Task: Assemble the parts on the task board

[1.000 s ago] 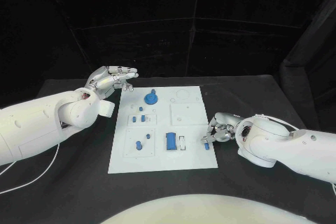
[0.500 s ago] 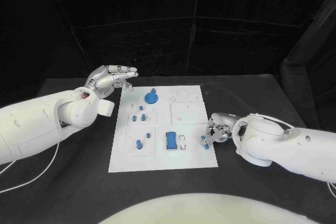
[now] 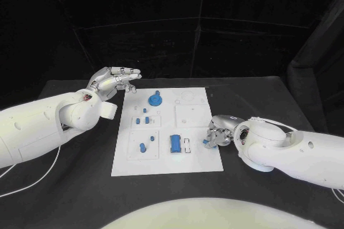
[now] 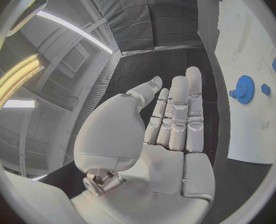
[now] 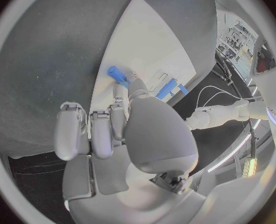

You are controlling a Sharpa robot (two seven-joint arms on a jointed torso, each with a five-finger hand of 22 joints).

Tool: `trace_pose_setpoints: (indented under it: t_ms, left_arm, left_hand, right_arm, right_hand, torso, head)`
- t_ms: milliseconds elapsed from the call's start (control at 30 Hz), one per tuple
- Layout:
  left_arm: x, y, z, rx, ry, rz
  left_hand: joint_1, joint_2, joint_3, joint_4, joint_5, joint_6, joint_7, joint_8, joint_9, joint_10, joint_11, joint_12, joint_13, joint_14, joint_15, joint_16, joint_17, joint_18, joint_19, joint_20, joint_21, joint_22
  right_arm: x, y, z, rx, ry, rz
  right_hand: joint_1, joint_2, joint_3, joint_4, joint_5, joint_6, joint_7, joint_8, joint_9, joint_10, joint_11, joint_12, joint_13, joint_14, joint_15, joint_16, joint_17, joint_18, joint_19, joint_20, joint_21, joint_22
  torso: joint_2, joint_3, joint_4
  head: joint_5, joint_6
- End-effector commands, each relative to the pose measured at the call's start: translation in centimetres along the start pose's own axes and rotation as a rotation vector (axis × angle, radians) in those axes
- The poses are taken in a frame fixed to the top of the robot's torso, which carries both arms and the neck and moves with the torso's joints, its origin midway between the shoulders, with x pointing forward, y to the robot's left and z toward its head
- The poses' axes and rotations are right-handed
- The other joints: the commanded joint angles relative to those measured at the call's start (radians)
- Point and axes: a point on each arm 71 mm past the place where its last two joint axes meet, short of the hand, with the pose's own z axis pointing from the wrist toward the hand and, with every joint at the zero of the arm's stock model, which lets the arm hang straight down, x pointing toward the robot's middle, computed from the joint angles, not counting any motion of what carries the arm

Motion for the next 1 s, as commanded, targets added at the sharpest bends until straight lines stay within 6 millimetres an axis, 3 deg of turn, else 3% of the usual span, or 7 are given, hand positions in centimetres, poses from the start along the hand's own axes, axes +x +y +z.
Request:
trace_pose_setpoints:
  t_ms: [33, 300, 600, 733, 1000]
  left_arm:
    - [0.1, -0.1, 0.0, 0.005, 0.013, -0.003]
    - [0.1, -0.1, 0.0, 0.005, 0.013, -0.004]
    - [0.2, -0.1, 0.0, 0.005, 0.015, -0.004]
    - [0.2, -0.1, 0.0, 0.004, 0.015, -0.005]
    - [0.2, -0.1, 0.0, 0.004, 0.017, -0.006]
  left_hand:
    - [0.002, 0.007, -0.003, -0.005, 0.004, -0.006, -0.002, 0.006, 0.001, -0.004, 0.002, 0.004, 0.001, -0.005, 0.000, 0.005, -0.002, 0.007, 0.000, 0.007, -0.006, -0.001]
    - [0.005, 0.008, -0.002, -0.006, 0.004, -0.006, -0.002, 0.007, 0.001, -0.004, 0.002, 0.005, 0.000, -0.006, -0.001, 0.006, -0.002, 0.007, 0.000, 0.006, -0.006, -0.002]
    - [0.005, 0.008, -0.002, -0.006, 0.004, -0.006, -0.002, 0.007, 0.001, -0.004, 0.002, 0.005, 0.000, -0.006, -0.001, 0.006, -0.002, 0.007, 0.000, 0.006, -0.006, -0.002]
    - [0.005, 0.008, -0.002, -0.006, 0.004, -0.006, -0.002, 0.007, 0.001, -0.004, 0.002, 0.005, 0.000, -0.006, -0.001, 0.006, -0.002, 0.007, 0.000, 0.006, -0.006, -0.002]
    - [0.005, 0.008, -0.002, -0.006, 0.004, -0.006, -0.002, 0.007, 0.001, -0.004, 0.002, 0.005, 0.000, -0.006, -0.001, 0.006, -0.002, 0.007, 0.000, 0.006, -0.006, -0.002]
  right_arm:
    - [0.4, 0.0, -0.1, -0.016, 0.017, 0.136]
    - [0.0, 0.5, -0.5, -0.080, -0.015, 0.328]
    - [-0.1, 1.4, -0.7, -0.122, -0.024, 0.401]
    - [0.2, 2.0, -0.5, -0.131, 0.004, 0.373]
    - [0.8, 2.6, 0.0, -0.098, 0.054, 0.312]
  right_hand:
    - [0.003, 0.034, 0.020, 0.008, 0.016, -0.006, 0.000, -0.012, -0.004, 0.009, -0.001, 0.009, -0.044, 0.066, 0.003, 0.004, 0.055, -0.010, 0.004, 0.000, 0.006, 0.004]
    - [-0.028, 0.015, 0.091, 0.022, 0.081, -0.005, 0.005, -0.039, -0.018, 0.001, 0.004, 0.001, -0.047, 0.065, 0.007, 0.003, 0.054, -0.009, 0.004, 0.002, 0.007, 0.005]
    - [-0.058, -0.012, 0.128, 0.033, 0.091, 0.004, 0.007, -0.046, -0.022, 0.002, 0.005, 0.002, -0.047, 0.065, 0.008, 0.004, 0.056, -0.009, 0.003, 0.003, 0.007, 0.006]
    - [-0.069, -0.033, 0.143, 0.032, 0.113, 0.026, -0.001, -0.038, -0.019, 0.009, 0.000, 0.012, -0.039, 0.066, 0.004, 0.006, 0.059, -0.010, 0.004, 0.002, 0.009, 0.010]
    - [-0.120, -0.045, 0.168, 0.058, 0.157, 0.070, -0.020, -0.023, -0.009, 0.024, -0.016, 0.028, -0.027, 0.068, -0.007, 0.010, 0.069, -0.012, 0.009, -0.007, 0.015, 0.019]
  torso:
    - [0.000, -0.0001, -0.0005]
    - [0.001, -0.0006, 0.0004]
    - [0.000, -0.0009, 0.0010]
    - [0.000, -0.0013, 0.0003]
    - [0.001, -0.0009, 0.0006]
  head:
    - [0.001, 0.002]
    - [0.009, 0.004]
    - [0.012, 0.001]
    - [0.013, 0.003]
    - [0.014, 0.003]
